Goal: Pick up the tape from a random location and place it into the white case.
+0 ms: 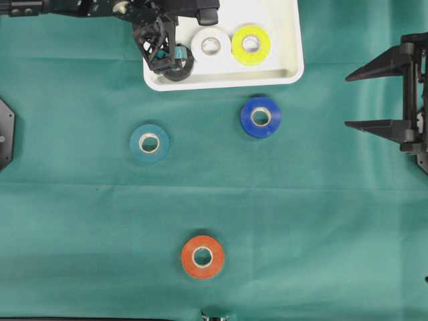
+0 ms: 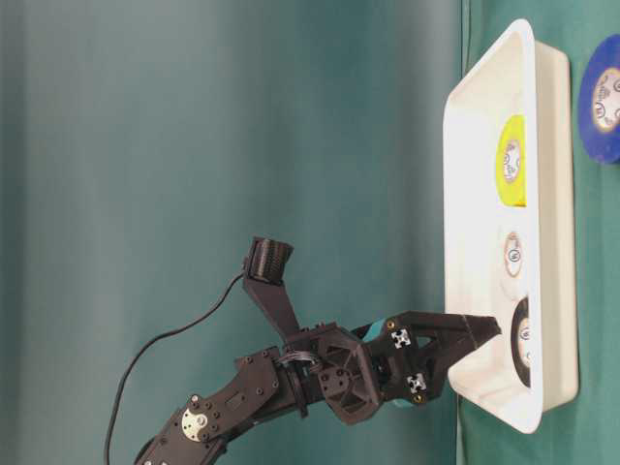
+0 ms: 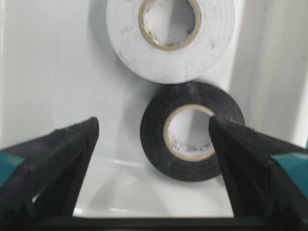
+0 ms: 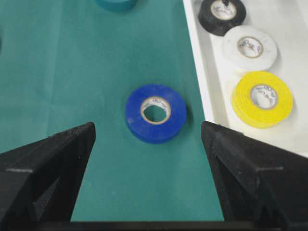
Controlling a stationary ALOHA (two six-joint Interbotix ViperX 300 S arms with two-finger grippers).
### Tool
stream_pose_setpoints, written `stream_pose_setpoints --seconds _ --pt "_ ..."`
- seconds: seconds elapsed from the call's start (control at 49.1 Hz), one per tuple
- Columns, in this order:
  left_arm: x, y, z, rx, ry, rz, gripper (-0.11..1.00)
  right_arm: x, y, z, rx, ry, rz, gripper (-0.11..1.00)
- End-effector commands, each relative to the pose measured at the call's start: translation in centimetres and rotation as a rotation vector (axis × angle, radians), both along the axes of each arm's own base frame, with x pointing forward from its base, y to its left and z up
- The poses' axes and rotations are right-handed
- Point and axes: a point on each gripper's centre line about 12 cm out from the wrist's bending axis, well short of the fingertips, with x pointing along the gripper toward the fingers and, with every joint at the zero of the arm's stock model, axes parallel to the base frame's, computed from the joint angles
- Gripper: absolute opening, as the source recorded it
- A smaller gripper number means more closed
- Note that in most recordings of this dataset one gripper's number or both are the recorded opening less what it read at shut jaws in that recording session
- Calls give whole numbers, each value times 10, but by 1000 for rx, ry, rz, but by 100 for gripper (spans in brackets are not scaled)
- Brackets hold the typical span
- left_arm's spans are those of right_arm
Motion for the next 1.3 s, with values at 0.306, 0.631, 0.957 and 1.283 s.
stream_pose_setpoints --seconds 0.306,0.631,0.957,1.283 --pt "8 -17 68 24 -62 -43 100 2 0 7 -2 -24 0 86" --pt "8 -27 131 41 -93 -69 100 2 0 8 -2 -28 -1 86" --pt "-3 -34 163 55 -130 -74 100 2 0 8 -2 -29 -1 86" --pt "-3 -55 163 49 -134 -119 100 3 0 10 -2 -32 -1 86"
